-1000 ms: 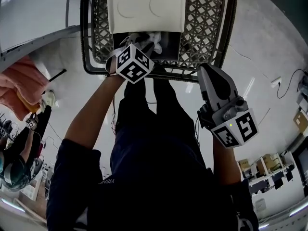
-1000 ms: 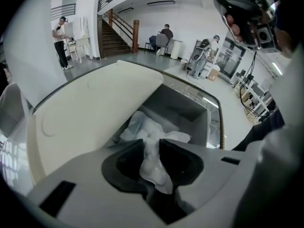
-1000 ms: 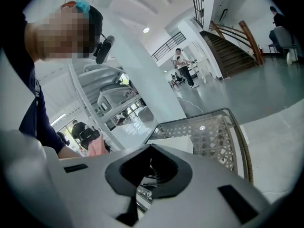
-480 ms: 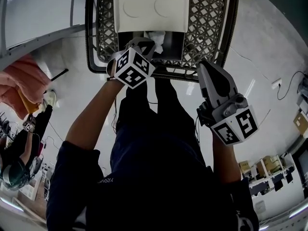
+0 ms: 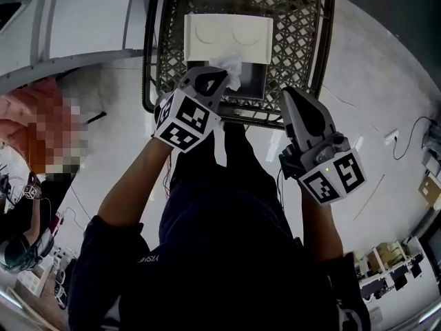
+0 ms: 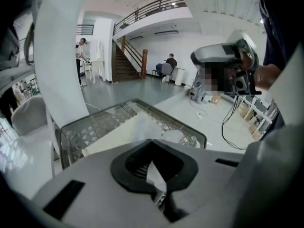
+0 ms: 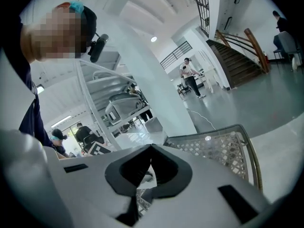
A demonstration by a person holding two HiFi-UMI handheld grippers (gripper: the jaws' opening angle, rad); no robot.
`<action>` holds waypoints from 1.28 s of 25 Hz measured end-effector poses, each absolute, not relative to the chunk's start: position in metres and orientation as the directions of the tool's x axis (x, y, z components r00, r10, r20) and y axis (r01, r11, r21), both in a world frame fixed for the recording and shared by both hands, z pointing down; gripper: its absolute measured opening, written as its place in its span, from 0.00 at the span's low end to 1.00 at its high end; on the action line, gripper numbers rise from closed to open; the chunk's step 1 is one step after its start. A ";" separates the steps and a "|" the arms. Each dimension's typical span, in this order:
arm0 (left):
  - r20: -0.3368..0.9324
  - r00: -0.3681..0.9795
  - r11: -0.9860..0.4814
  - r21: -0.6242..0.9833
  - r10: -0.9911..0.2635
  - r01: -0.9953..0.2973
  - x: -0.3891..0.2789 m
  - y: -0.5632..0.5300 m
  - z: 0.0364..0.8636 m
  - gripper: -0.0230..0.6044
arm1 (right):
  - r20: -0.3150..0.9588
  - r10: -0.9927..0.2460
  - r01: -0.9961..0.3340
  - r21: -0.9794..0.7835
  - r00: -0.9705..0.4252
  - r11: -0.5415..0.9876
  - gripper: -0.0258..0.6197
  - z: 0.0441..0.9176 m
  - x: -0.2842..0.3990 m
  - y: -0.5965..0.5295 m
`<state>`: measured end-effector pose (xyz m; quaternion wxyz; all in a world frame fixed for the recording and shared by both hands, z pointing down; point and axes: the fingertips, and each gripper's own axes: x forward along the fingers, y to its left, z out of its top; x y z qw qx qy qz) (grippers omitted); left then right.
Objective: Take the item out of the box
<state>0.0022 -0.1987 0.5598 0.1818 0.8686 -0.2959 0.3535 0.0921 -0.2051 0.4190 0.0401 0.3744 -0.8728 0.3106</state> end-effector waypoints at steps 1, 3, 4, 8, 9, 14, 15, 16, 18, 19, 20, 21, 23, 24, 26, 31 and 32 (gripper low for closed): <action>0.706 0.579 -0.755 0.096 -0.408 -0.649 -0.001 -0.202 0.545 0.05 | 0.291 -0.631 -0.676 -0.504 -0.719 0.538 0.08 0.411 0.089 -0.206; 0.671 0.588 -0.746 0.076 -0.452 -0.661 -0.005 -0.208 0.516 0.05 | 0.267 -0.638 -0.672 -0.488 -0.722 0.557 0.08 0.396 0.084 -0.206; 0.652 0.591 -0.742 0.066 -0.474 -0.667 -0.007 -0.210 0.501 0.05 | 0.255 -0.642 -0.671 -0.480 -0.723 0.566 0.08 0.388 0.082 -0.206; 0.572 0.603 -0.727 0.016 -0.556 -0.686 -0.016 -0.219 0.435 0.05 | 0.202 -0.654 -0.664 -0.445 -0.729 0.601 0.08 0.351 0.072 -0.204; 0.552 0.605 -0.724 0.004 -0.574 -0.690 -0.018 -0.223 0.420 0.05 | 0.189 -0.658 -0.663 -0.434 -0.729 0.610 0.08 0.342 0.070 -0.206; 0.468 0.609 -0.708 -0.053 -0.641 -0.704 -0.023 -0.238 0.361 0.05 | 0.127 -0.663 -0.653 -0.384 -0.737 0.653 0.08 0.304 0.063 -0.215; 0.455 0.610 -0.705 -0.057 -0.649 -0.707 -0.025 -0.238 0.351 0.05 | 0.117 -0.664 -0.652 -0.377 -0.738 0.658 0.08 0.297 0.061 -0.215; 0.441 0.611 -0.702 -0.062 -0.657 -0.710 -0.026 -0.237 0.342 0.05 | 0.106 -0.665 -0.650 -0.370 -0.739 0.663 0.08 0.289 0.059 -0.215; 0.406 0.612 -0.694 -0.082 -0.679 -0.715 -0.029 -0.238 0.322 0.05 | 0.081 -0.667 -0.647 -0.354 -0.740 0.675 0.08 0.274 0.057 -0.216; 0.385 0.612 -0.689 -0.094 -0.691 -0.719 -0.031 -0.240 0.313 0.05 | 0.068 -0.667 -0.645 -0.345 -0.742 0.682 0.08 0.268 0.056 -0.218; 0.366 0.611 -0.683 -0.101 -0.701 -0.723 -0.032 -0.241 0.305 0.05 | 0.056 -0.667 -0.643 -0.337 -0.743 0.688 0.08 0.262 0.055 -0.219; 0.350 0.610 -0.678 -0.107 -0.710 -0.727 -0.034 -0.242 0.297 0.05 | 0.046 -0.666 -0.641 -0.330 -0.744 0.693 0.08 0.256 0.054 -0.221; 0.323 0.608 -0.668 -0.120 -0.725 -0.734 -0.038 -0.244 0.281 0.05 | 0.026 -0.665 -0.637 -0.317 -0.746 0.702 0.08 0.246 0.050 -0.223; 0.311 0.607 -0.665 -0.128 -0.732 -0.736 -0.040 -0.244 0.273 0.05 | 0.018 -0.664 -0.636 -0.310 -0.747 0.707 0.08 0.240 0.049 -0.224; 0.285 0.605 -0.657 -0.141 -0.743 -0.741 -0.044 -0.243 0.257 0.05 | 0.001 -0.661 -0.632 -0.295 -0.750 0.717 0.08 0.230 0.046 -0.224; 0.229 0.604 -0.641 -0.161 -0.764 -0.750 -0.052 -0.238 0.225 0.05 | -0.041 -0.647 -0.622 -0.236 -0.762 0.747 0.08 0.201 0.036 -0.222; 0.226 0.609 -0.646 -0.162 -0.760 -0.746 -0.054 -0.236 0.222 0.05 | -0.047 -0.644 -0.620 -0.227 -0.764 0.751 0.08 0.196 0.034 -0.222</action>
